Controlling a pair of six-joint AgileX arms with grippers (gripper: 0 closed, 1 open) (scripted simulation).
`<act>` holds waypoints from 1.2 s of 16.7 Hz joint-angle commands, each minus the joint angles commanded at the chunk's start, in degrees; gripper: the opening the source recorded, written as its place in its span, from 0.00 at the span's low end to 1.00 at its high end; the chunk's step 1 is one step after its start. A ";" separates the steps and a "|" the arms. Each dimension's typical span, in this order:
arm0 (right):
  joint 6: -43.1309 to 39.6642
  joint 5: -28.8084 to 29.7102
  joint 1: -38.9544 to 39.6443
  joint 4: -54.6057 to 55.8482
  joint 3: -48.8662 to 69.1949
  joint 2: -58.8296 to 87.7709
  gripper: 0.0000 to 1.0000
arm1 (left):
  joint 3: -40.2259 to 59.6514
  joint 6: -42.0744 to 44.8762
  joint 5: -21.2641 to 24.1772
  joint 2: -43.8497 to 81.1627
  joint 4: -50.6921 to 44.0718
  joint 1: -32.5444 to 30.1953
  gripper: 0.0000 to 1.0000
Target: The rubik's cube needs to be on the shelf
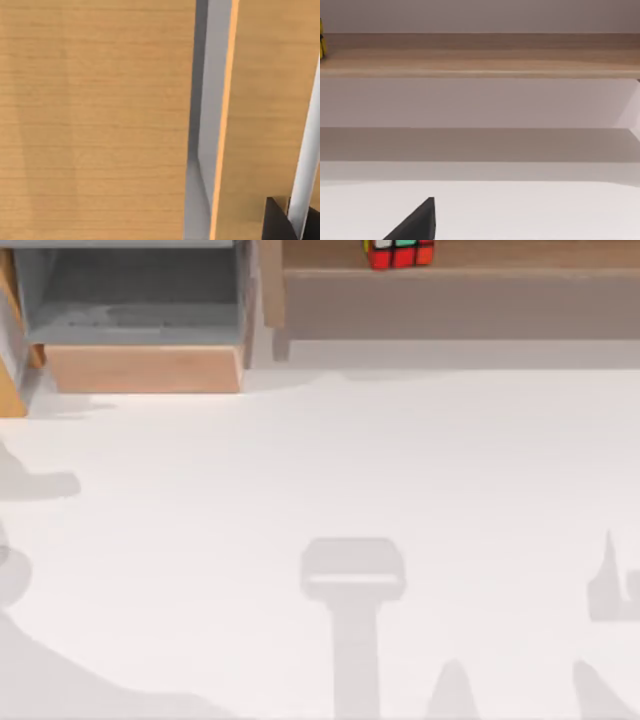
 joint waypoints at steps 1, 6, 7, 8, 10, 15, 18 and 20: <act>0.00 0.00 0.00 0.00 0.00 0.00 1.00 | 1.48 0.00 -0.64 0.75 -0.99 -0.62 0.00; 0.00 0.00 0.00 0.00 0.00 0.00 1.00 | 2.33 -0.20 -1.09 1.25 -2.02 -0.98 0.00; 0.00 0.00 0.00 0.00 0.00 0.00 1.00 | 2.52 -0.19 -1.16 1.42 -2.13 -1.02 0.00; 0.00 0.00 0.00 0.00 0.00 0.00 1.00 | 3.30 -0.22 -1.51 2.03 -2.62 -1.09 0.00; 0.00 0.00 0.00 0.00 0.00 0.00 1.00 | 6.66 -0.24 -2.15 3.68 -4.35 -2.06 0.00; 0.00 0.00 0.00 0.00 0.00 0.00 1.00 | 17.76 -0.26 -4.64 8.28 -9.92 -4.64 0.00; 0.00 0.00 0.00 0.00 0.00 0.00 1.00 | 18.50 -0.43 -4.94 8.70 -10.60 -4.92 0.00; 0.00 0.00 0.00 0.00 0.00 0.00 1.00 | 18.50 -0.43 -4.94 8.70 -10.60 -4.92 0.00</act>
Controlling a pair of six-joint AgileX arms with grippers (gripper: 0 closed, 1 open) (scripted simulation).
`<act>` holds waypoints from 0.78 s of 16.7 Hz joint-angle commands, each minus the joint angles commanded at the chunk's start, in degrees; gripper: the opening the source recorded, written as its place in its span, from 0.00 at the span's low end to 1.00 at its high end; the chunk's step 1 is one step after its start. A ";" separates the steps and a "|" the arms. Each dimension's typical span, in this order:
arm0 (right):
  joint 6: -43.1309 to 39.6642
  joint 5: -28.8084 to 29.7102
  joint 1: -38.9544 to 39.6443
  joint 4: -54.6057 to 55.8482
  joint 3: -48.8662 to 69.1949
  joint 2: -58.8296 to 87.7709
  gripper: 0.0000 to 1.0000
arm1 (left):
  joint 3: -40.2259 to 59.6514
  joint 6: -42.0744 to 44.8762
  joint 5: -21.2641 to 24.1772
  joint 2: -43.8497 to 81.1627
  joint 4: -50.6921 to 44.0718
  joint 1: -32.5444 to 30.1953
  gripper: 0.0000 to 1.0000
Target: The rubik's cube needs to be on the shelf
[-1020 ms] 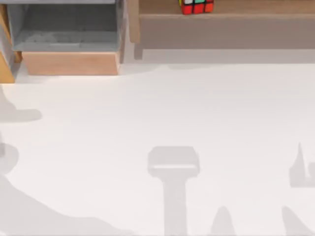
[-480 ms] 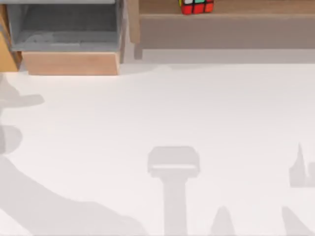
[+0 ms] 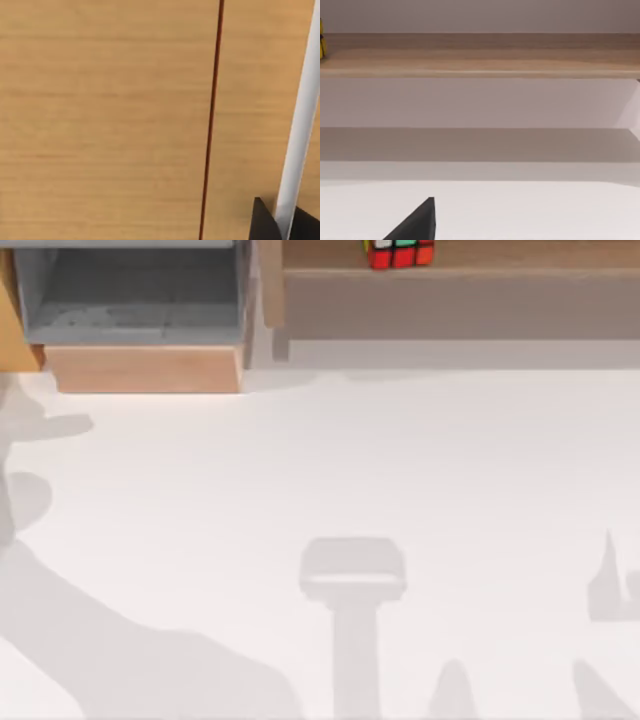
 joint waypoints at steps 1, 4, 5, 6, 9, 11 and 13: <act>0.00 0.00 0.00 0.00 0.00 0.00 1.00 | 0.00 0.00 0.00 0.00 0.00 0.00 0.08; 0.00 0.00 0.00 0.00 0.00 0.00 1.00 | 0.00 0.00 0.00 0.00 0.00 0.00 0.30; 0.00 0.00 0.00 0.00 0.00 0.00 1.00 | 0.00 0.00 0.00 0.00 0.00 0.00 0.38; 0.00 0.00 0.00 0.00 0.00 0.00 1.00 | 0.00 0.00 0.00 0.00 0.00 0.00 0.45; 0.00 0.00 0.00 0.00 0.00 0.00 1.00 | 0.00 0.00 0.00 0.00 0.00 0.00 0.68; 0.00 0.00 0.00 0.00 0.00 0.00 1.00 | 0.00 0.00 0.00 0.00 0.00 0.00 0.83; 0.00 0.00 0.00 0.00 0.00 0.00 1.00 | 0.00 0.00 0.00 0.00 0.00 0.00 0.98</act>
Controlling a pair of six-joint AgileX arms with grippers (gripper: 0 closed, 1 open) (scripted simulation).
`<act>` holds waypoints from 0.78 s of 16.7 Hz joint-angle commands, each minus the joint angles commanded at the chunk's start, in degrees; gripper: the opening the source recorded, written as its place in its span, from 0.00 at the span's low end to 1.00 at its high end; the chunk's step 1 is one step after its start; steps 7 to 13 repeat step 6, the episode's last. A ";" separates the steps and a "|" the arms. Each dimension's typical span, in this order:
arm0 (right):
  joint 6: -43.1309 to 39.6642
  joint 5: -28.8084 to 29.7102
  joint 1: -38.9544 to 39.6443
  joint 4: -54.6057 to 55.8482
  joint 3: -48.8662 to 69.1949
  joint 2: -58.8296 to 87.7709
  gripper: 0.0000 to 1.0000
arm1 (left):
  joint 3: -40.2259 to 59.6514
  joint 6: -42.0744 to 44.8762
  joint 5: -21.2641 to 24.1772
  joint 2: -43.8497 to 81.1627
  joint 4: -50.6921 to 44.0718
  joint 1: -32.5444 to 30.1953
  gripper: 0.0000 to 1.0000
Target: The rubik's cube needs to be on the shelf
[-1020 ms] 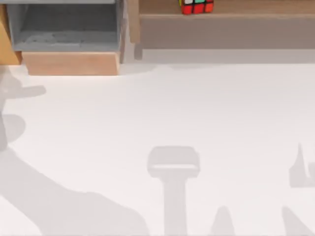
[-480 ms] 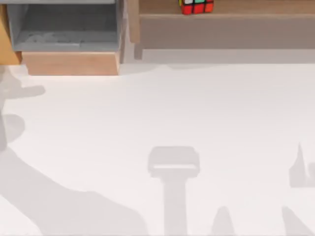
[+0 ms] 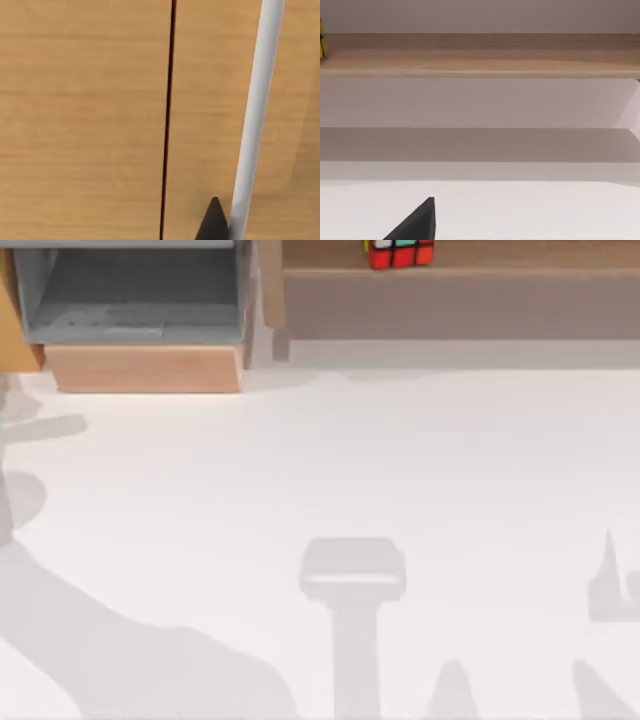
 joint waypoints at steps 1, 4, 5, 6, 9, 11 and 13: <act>0.00 0.00 0.00 0.00 0.00 0.00 1.00 | 0.00 0.00 0.00 0.00 0.00 0.00 1.00; 0.00 0.00 0.00 0.00 0.00 0.00 1.00 | 0.00 0.00 0.00 0.00 0.00 0.00 1.00; 0.00 0.00 0.00 0.00 0.00 0.00 1.00 | 0.00 0.00 0.00 0.00 0.00 0.00 1.00; 0.00 0.00 0.00 0.00 0.00 0.00 1.00 | 0.00 0.00 0.00 0.00 0.00 0.00 1.00; 0.00 0.00 0.00 0.00 0.00 0.00 1.00 | 0.00 0.00 0.00 0.00 0.00 0.00 1.00; 0.00 0.00 0.00 0.00 0.00 0.00 1.00 | 0.00 0.00 0.00 0.00 0.00 0.00 1.00; 0.00 0.00 0.00 0.00 0.00 0.00 1.00 | 0.00 0.00 0.00 0.00 0.00 0.00 1.00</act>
